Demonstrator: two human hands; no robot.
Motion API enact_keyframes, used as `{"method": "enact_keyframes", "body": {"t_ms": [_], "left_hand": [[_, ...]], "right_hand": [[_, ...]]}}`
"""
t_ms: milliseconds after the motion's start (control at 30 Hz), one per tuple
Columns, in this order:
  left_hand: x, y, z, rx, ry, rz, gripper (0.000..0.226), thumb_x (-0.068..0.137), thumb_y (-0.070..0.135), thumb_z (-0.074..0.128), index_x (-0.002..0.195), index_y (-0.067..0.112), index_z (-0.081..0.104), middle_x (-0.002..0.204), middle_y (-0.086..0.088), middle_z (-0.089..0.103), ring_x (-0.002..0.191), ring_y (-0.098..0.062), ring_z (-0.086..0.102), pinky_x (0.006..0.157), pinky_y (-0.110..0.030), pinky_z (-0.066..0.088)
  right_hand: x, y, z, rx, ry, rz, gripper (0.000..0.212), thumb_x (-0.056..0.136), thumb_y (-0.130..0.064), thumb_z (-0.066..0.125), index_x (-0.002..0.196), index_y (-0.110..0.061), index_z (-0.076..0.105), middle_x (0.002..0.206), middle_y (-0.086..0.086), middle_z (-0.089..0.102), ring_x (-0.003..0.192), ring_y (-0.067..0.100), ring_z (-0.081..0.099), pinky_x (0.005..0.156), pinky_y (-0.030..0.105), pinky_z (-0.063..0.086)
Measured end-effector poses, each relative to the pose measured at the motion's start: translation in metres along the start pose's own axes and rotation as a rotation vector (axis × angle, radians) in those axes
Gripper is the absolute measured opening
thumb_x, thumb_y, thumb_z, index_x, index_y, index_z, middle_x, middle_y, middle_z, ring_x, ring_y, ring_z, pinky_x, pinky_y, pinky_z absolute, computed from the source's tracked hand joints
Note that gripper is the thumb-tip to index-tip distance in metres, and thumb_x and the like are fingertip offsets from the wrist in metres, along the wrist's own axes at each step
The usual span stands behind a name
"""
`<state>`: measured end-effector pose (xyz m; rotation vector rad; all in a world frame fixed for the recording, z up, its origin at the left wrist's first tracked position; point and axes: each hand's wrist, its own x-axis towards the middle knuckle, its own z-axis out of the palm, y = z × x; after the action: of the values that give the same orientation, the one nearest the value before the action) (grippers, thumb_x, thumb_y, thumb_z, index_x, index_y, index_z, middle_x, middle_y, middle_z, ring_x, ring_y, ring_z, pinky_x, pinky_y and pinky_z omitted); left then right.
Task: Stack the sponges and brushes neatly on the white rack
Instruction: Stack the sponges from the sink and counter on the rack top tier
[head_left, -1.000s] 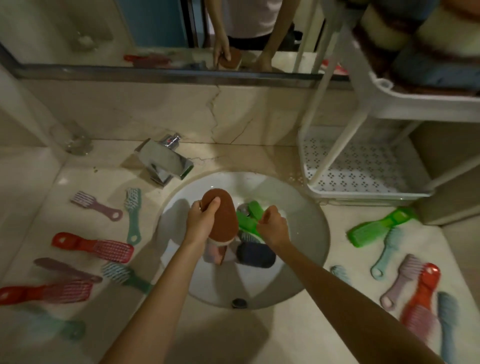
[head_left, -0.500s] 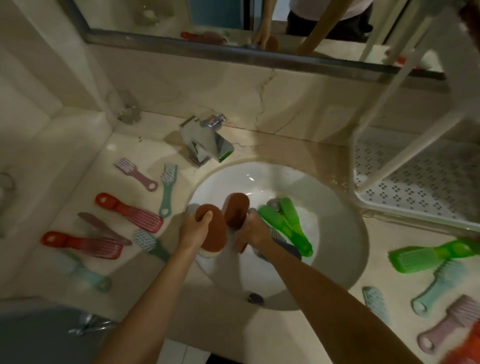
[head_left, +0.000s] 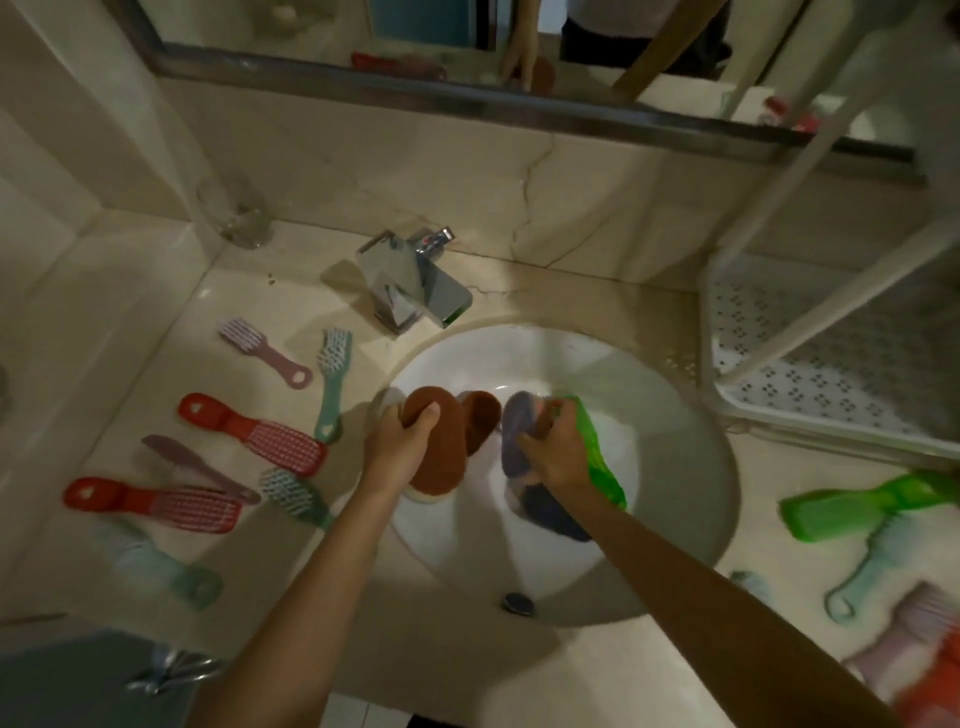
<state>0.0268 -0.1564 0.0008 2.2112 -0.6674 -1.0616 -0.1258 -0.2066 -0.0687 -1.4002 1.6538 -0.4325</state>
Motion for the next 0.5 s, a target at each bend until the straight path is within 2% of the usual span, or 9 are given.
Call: {"method": "enact_keyframes", "body": {"t_ms": [67, 133, 200, 300, 367, 500], "left_hand": [[-0.017, 0.022, 0.004, -0.021, -0.052, 0.047, 0.048, 0.092, 0.038, 0.05, 0.13, 0.009, 0.047, 0.128, -0.016, 0.055, 0.115, -0.033, 0.053, 0.096, -0.039, 0.043], [-0.04, 0.049, 0.009, -0.025, -0.096, 0.119, 0.047, 0.093, 0.038, 0.049, 0.131, 0.011, 0.046, 0.129, -0.015, 0.055, 0.115, -0.032, 0.053, 0.094, -0.037, 0.042], [-0.063, 0.078, 0.012, -0.08, -0.139, 0.21, 0.042, 0.094, 0.034, 0.049, 0.131, 0.013, 0.048, 0.127, -0.013, 0.056, 0.108, -0.027, 0.054, 0.085, -0.03, 0.039], [-0.1, 0.13, 0.014, -0.237, -0.183, 0.353, 0.037, 0.094, 0.027, 0.05, 0.127, 0.012, 0.052, 0.116, -0.01, 0.059, 0.095, -0.019, 0.052, 0.079, -0.026, 0.037], [-0.122, 0.164, 0.013, -0.313, -0.181, 0.443, 0.032, 0.093, 0.025, 0.051, 0.122, 0.011, 0.055, 0.114, -0.01, 0.061, 0.093, -0.018, 0.054, 0.079, -0.026, 0.039], [-0.159, 0.229, 0.024, -0.45, -0.241, 0.568, 0.03, 0.093, 0.03, 0.052, 0.119, 0.017, 0.056, 0.116, -0.007, 0.063, 0.1, -0.022, 0.06, 0.089, -0.032, 0.047]], "right_hand": [[-0.013, -0.017, -0.035, -0.004, 0.049, -0.054, 0.054, 0.08, -0.012, 0.065, 0.124, -0.008, 0.036, 0.099, 0.009, 0.058, 0.091, 0.025, 0.061, 0.075, 0.034, 0.053], [-0.028, -0.035, -0.071, -0.01, 0.137, -0.131, 0.046, 0.078, -0.011, 0.067, 0.117, -0.009, 0.042, 0.094, 0.002, 0.054, 0.085, 0.019, 0.057, 0.062, 0.021, 0.042], [-0.046, -0.056, -0.107, -0.022, 0.246, -0.229, 0.041, 0.077, -0.014, 0.067, 0.113, -0.011, 0.047, 0.093, -0.001, 0.054, 0.085, 0.019, 0.055, 0.065, 0.022, 0.037], [-0.074, -0.084, -0.163, -0.038, 0.408, -0.411, 0.044, 0.076, -0.017, 0.066, 0.118, -0.013, 0.054, 0.106, 0.005, 0.062, 0.091, 0.019, 0.057, 0.073, 0.021, 0.037], [-0.09, -0.101, -0.198, -0.031, 0.517, -0.505, 0.044, 0.075, -0.014, 0.067, 0.119, -0.012, 0.059, 0.111, 0.006, 0.065, 0.096, 0.019, 0.059, 0.074, 0.013, 0.032], [-0.114, -0.127, -0.264, -0.006, 0.696, -0.637, 0.045, 0.075, -0.009, 0.067, 0.12, -0.01, 0.06, 0.111, 0.009, 0.063, 0.096, 0.016, 0.057, 0.074, 0.008, 0.03]]}}
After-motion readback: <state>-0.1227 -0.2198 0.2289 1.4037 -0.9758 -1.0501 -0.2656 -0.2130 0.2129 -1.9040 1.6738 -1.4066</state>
